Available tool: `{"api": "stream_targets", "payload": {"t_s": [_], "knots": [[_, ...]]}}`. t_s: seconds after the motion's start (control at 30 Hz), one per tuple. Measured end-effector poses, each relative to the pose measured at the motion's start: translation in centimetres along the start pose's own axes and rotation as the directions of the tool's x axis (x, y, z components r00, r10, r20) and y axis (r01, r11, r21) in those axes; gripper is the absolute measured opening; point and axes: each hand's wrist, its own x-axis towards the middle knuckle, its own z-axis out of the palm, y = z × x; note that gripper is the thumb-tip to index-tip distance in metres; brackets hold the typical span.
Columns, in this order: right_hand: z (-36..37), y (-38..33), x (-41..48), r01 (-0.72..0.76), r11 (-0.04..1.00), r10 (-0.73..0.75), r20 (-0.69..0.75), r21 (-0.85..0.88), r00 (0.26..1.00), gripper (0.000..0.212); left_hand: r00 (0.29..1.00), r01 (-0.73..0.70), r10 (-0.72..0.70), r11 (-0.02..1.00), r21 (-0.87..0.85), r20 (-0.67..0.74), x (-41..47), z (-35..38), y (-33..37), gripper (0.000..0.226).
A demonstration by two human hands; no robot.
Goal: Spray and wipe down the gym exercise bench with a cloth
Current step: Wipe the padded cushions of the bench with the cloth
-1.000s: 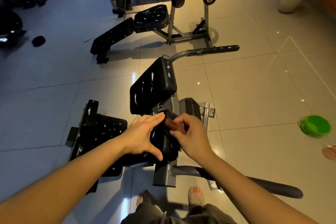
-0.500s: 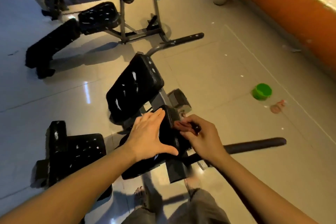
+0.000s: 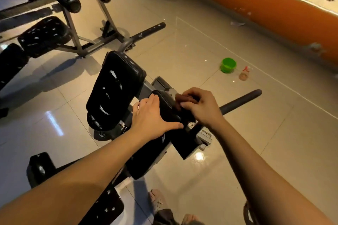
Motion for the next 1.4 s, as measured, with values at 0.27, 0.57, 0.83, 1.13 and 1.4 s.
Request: {"api": "stream_targets", "payload": {"t_s": [0.27, 0.57, 0.83, 1.13, 1.4], "knots": [[1.5, 5.2, -10.2, -0.081, 0.986, 0.12, -0.278, 0.146, 0.953, 0.018, 0.985, -0.027, 0.042, 0.996, -0.09, 0.166, -0.3, -3.1, -0.8, 0.096], [6.9, 5.8, -9.3, 0.05, 0.98, 0.042, -0.442, 0.194, 0.896, 0.014, 0.998, 0.068, -0.055, 0.901, -0.427, 0.043, -3.4, 0.2, -3.1, 0.118], [12.7, 8.8, -11.9, 0.115, 0.993, -0.092, -0.448, 0.025, 0.889, 0.011, 0.991, 0.131, -0.127, 0.9, -0.416, 0.038, -10.1, 5.7, -9.8, 0.126], [20.0, 14.3, -15.1, 0.226, 0.969, -0.246, -0.445, -0.099, 0.861, 0.017, 0.99, 0.031, 0.004, 0.971, -0.239, 0.143, -9.3, 12.1, -16.8, 0.16], [14.5, 10.7, -11.9, 0.327, 0.877, -0.48, -0.6, -0.354, 0.64, 0.012, 0.993, -0.096, 0.115, 0.94, -0.327, 0.038, -8.8, 14.4, -17.9, 0.161]]}}
